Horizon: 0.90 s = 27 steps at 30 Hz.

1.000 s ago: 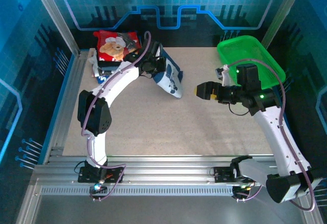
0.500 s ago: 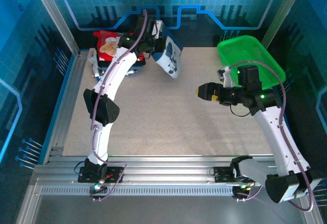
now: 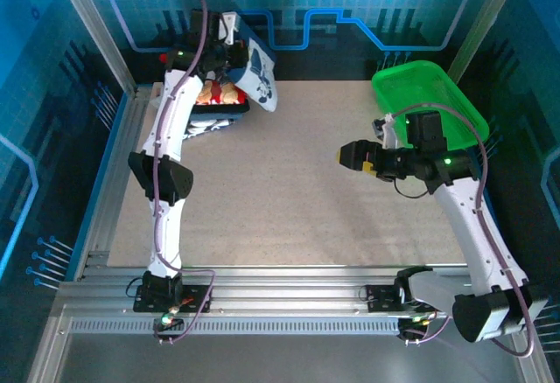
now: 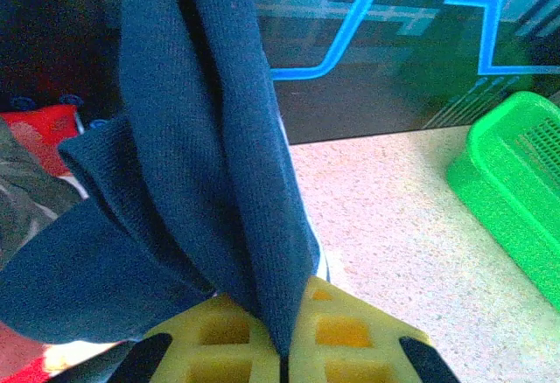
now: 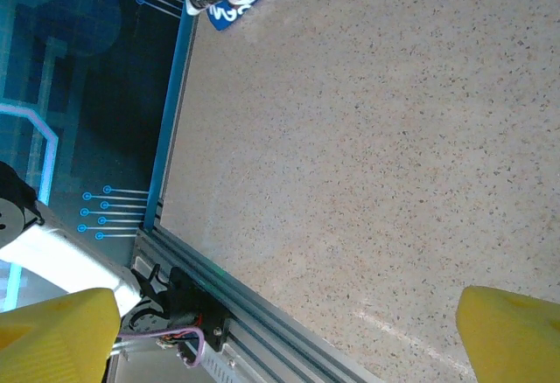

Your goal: Fold and stack the t-shirts

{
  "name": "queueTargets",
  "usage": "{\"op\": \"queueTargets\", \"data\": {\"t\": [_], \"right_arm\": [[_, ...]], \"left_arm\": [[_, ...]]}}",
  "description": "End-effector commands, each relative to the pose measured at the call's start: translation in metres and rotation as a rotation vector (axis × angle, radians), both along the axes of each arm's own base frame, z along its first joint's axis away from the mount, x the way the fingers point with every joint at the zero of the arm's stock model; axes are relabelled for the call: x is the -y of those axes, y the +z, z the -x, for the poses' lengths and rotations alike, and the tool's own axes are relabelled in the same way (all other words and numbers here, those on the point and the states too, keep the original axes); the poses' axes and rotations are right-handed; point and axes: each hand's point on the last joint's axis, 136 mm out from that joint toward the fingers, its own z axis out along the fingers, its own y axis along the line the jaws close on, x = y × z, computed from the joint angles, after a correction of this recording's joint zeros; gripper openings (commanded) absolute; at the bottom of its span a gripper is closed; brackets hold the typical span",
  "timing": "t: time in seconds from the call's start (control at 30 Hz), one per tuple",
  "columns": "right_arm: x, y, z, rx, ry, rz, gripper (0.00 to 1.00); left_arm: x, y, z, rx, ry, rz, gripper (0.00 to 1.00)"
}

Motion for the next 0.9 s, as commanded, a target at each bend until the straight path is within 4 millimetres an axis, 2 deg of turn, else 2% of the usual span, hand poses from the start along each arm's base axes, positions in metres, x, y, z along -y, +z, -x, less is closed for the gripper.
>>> {"op": "queueTargets", "data": {"t": [0.0,0.37,0.47,0.53,0.6,0.73,0.87], "right_arm": [[-0.001,0.004,-0.007,-0.004,-0.01,-0.031,1.0],[-0.005,0.004,-0.019,-0.039,-0.009,-0.04,1.0],[-0.007,0.004,-0.023,-0.04,-0.007,-0.039,1.0],[-0.008,0.004,-0.025,-0.045,-0.009,-0.044,1.0],[-0.009,0.002,-0.024,-0.054,-0.002,-0.046,1.0],[-0.009,0.001,-0.022,-0.064,0.006,-0.04,1.0],[-0.009,0.001,-0.021,-0.071,0.008,-0.038,1.0]], "left_arm": [[-0.016,0.028,-0.009,0.09,-0.025,0.061,0.0],[-0.097,0.038,-0.027,0.126,0.061,0.173,0.0],[-0.11,0.046,-0.029,0.152,0.081,0.194,0.0],[-0.12,0.044,-0.03,0.148,0.093,0.203,0.0],[-0.132,0.035,-0.029,0.123,0.105,0.208,0.0],[-0.15,0.005,-0.031,0.047,0.124,0.24,0.0],[-0.163,-0.037,-0.031,-0.043,0.145,0.252,0.0]]}}
